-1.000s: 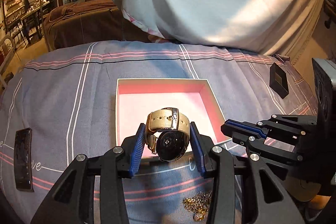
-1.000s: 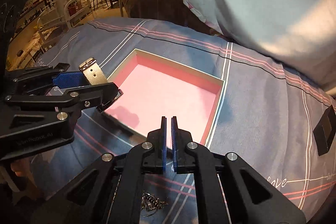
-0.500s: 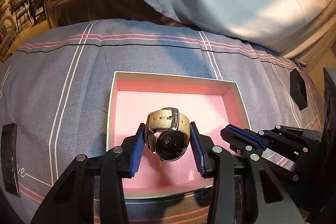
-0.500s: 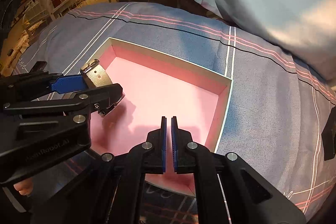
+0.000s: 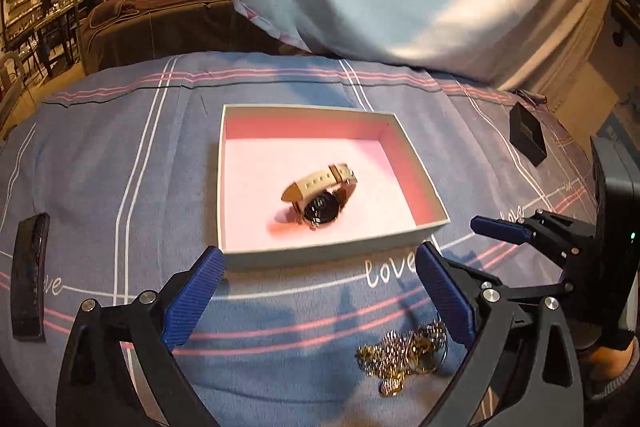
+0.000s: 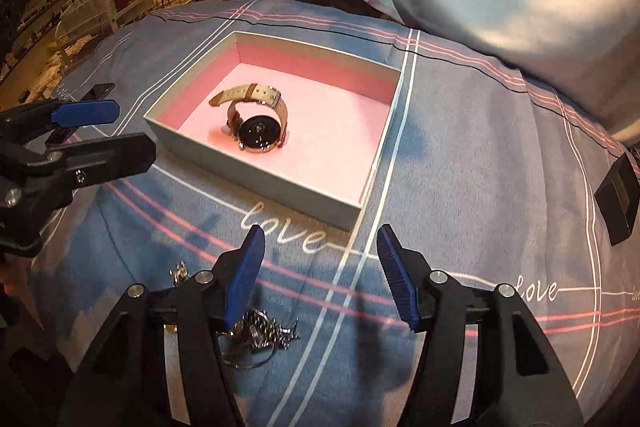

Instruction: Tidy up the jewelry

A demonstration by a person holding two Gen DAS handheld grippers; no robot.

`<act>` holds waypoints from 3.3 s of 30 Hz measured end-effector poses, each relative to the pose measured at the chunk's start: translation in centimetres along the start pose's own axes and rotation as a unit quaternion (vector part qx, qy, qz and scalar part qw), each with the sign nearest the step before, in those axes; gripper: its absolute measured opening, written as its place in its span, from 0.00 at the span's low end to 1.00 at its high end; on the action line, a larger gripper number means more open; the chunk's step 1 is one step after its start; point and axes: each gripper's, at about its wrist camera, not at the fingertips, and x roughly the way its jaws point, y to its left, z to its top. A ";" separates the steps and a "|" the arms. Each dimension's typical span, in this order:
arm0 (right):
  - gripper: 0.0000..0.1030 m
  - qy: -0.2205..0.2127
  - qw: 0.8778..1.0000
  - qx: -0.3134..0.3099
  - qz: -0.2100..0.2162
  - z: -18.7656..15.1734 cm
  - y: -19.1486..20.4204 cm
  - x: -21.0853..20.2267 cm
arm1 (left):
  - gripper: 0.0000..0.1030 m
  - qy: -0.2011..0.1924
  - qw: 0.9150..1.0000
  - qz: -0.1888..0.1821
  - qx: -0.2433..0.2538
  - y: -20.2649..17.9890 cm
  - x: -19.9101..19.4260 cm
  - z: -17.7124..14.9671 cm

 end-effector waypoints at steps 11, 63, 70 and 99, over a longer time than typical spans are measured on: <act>0.58 0.030 0.999 -0.032 -0.007 -6.4 2.6 1.6 | 0.92 0.054 0.995 0.061 0.052 -2.2 2.6 -8.2; 0.65 0.036 0.999 0.017 0.019 -7.3 2.0 0.4 | 0.14 0.051 0.998 0.018 0.026 0.2 0.1 -9.0; 0.40 0.040 0.998 0.037 0.043 -6.9 0.9 0.5 | 0.15 0.054 0.998 0.009 0.037 -1.0 0.6 -8.8; 0.13 0.024 0.998 0.050 0.039 -6.3 -0.9 -1.6 | 0.15 0.056 0.997 0.001 0.050 -2.4 0.5 -9.0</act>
